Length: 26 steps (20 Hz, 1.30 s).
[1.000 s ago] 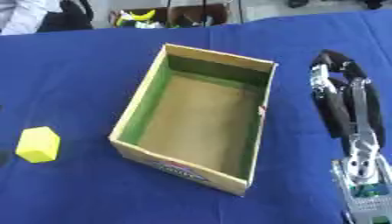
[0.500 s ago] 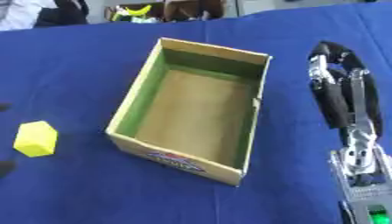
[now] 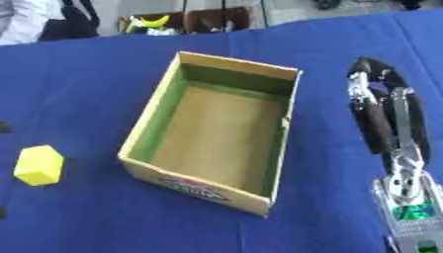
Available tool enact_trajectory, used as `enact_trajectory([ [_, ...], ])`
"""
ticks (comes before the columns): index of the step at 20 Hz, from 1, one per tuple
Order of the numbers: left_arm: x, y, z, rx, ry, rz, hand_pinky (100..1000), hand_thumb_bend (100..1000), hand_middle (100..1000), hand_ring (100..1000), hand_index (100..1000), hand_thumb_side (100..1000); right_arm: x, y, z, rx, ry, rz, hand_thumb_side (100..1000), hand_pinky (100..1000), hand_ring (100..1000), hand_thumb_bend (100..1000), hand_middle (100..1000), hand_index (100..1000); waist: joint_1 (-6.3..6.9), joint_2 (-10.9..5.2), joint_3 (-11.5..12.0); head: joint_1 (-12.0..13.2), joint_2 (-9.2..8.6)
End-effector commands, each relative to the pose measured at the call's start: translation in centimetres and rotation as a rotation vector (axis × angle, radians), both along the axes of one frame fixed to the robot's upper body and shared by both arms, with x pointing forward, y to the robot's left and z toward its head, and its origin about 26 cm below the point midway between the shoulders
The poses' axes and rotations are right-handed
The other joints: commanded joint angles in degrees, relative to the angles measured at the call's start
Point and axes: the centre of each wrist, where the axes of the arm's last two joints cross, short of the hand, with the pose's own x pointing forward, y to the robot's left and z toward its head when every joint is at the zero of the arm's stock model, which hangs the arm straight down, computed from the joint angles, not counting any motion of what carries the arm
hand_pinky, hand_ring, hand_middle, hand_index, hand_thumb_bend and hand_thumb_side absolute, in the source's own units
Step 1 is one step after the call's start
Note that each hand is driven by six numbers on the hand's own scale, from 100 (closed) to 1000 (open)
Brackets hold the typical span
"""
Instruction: Pick up objects on the table and place them in the box.
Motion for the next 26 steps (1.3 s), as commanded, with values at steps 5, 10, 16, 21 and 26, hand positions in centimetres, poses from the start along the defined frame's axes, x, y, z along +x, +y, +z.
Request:
enact_trajectory([
  [5,1.0,1.7,1.5,0.044,0.06,0.037,723,830,898,865,1000,815,0.0,-0.3,0.4,-0.023,-0.011,-0.001,849,884,1000,100,665,859,0.06,-1.35,-0.25,0.32,-0.8],
  [10,2.2,2.1,2.1,0.063,0.105,0.038,705,666,861,840,1000,737,0.0,-0.2,0.5,-0.029,-0.012,0.01,850,884,1000,100,665,859,0.18,-1.3,-0.94,0.77,-1.01],
  [16,3.7,3.2,1.8,0.044,0.178,0.054,690,626,868,825,1000,682,0.0,-0.1,0.4,-0.032,-0.01,0.016,851,884,1000,100,665,859,0.28,-1.35,-1.56,1.1,-1.02],
  [21,4.6,3.8,1.6,0.032,0.203,0.067,686,607,871,820,1000,661,0.0,-0.1,0.4,-0.033,-0.008,0.022,852,884,1000,100,663,859,0.27,-1.28,-1.96,1.3,-1.17],
  [26,5.4,4.1,1.5,0.028,0.242,0.067,686,605,870,819,1000,657,0.1,0.0,0.4,-0.036,-0.006,0.026,853,885,1000,100,663,859,0.34,-1.09,-2.25,1.59,-1.25],
])
